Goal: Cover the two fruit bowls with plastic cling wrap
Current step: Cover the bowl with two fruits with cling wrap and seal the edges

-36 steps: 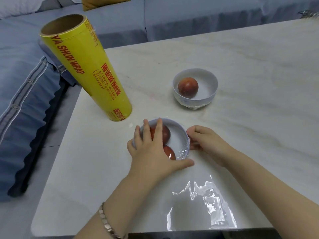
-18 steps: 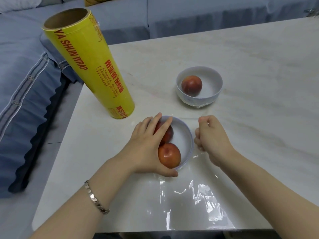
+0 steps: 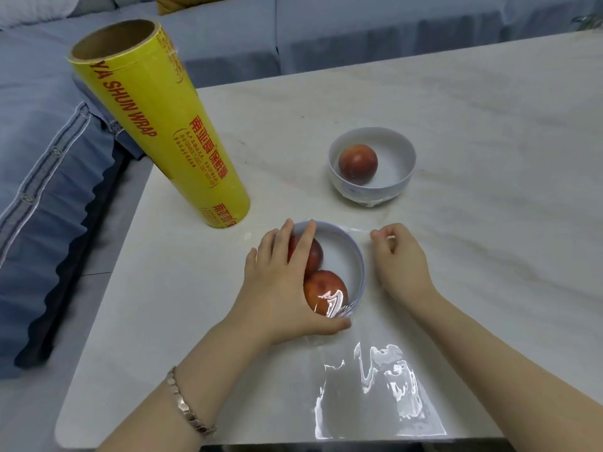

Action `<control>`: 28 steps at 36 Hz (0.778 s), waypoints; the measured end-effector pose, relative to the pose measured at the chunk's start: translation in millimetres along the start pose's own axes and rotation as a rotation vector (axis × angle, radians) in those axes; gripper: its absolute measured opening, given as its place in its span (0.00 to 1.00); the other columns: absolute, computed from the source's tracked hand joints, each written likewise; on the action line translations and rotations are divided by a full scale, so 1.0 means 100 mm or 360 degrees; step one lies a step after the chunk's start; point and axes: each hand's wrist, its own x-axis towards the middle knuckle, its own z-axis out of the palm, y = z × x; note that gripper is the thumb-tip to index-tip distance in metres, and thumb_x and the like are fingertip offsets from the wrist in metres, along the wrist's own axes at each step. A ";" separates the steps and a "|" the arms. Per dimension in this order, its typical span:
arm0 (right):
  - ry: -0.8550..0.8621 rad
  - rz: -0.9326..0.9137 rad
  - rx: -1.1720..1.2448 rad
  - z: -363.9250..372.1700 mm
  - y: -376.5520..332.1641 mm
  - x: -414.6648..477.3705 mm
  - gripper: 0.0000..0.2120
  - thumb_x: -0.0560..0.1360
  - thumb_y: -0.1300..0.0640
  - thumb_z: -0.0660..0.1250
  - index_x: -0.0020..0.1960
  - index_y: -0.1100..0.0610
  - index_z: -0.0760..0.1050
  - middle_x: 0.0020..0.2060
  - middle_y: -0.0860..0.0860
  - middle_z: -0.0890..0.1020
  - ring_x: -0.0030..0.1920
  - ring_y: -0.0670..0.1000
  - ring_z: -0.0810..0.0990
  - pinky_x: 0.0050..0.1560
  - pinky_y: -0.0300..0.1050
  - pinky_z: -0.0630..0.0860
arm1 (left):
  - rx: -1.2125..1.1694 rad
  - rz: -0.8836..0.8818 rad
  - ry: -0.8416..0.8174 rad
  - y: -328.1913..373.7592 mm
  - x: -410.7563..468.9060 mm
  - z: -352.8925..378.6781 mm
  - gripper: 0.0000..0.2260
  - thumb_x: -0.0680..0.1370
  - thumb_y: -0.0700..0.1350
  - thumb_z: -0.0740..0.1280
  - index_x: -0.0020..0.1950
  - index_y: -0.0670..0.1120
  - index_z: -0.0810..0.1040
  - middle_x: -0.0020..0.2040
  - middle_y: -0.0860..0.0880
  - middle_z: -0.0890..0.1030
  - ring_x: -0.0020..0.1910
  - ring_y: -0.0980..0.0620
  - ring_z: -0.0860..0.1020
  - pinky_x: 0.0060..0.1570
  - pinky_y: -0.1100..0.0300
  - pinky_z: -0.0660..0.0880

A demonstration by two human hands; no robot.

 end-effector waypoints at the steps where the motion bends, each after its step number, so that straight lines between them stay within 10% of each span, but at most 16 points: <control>1: 0.0015 0.0022 -0.0006 -0.03 0.01 0.02 0.09 0.79 0.52 0.57 0.45 0.57 0.69 0.35 0.51 0.75 0.41 0.55 0.74 0.42 0.41 0.64 | -0.0020 -0.0059 0.0012 0.04 -0.01 0.01 0.59 0.56 0.75 0.66 0.74 0.57 0.34 0.77 0.52 0.40 0.75 0.49 0.41 0.73 0.46 0.50; 6: -0.0083 0.0275 0.0030 -0.31 0.02 -0.13 0.28 0.79 0.44 0.52 0.39 0.67 0.75 0.31 0.58 0.77 0.35 0.58 0.77 0.41 0.48 0.70 | -0.0174 -0.0455 0.0143 0.30 -0.09 0.08 0.56 0.60 0.74 0.65 0.75 0.54 0.36 0.77 0.47 0.39 0.75 0.44 0.41 0.70 0.47 0.53; 11: -0.0625 0.0692 0.0431 -0.29 -0.07 -0.36 0.23 0.77 0.42 0.57 0.37 0.59 0.76 0.30 0.53 0.78 0.28 0.51 0.76 0.31 0.41 0.68 | -0.0284 -0.0578 0.0025 0.36 -0.13 0.05 0.60 0.58 0.74 0.67 0.74 0.53 0.32 0.76 0.47 0.35 0.75 0.43 0.39 0.70 0.44 0.53; 21: -0.0273 0.0387 0.0609 -0.07 -0.26 -0.27 0.15 0.77 0.56 0.60 0.32 0.57 0.69 0.27 0.50 0.73 0.31 0.51 0.70 0.43 0.49 0.71 | 0.0046 0.0092 -0.0181 -0.01 0.03 -0.30 0.65 0.53 0.69 0.74 0.72 0.59 0.28 0.74 0.55 0.29 0.72 0.51 0.27 0.73 0.47 0.35; 28: 0.0111 0.0040 0.0458 0.00 -0.32 -0.37 0.11 0.80 0.53 0.51 0.39 0.49 0.61 0.33 0.51 0.74 0.36 0.53 0.73 0.40 0.46 0.70 | 0.0017 0.0157 -0.0188 -0.03 0.10 -0.13 0.62 0.56 0.70 0.72 0.73 0.58 0.31 0.77 0.53 0.36 0.76 0.49 0.37 0.74 0.48 0.42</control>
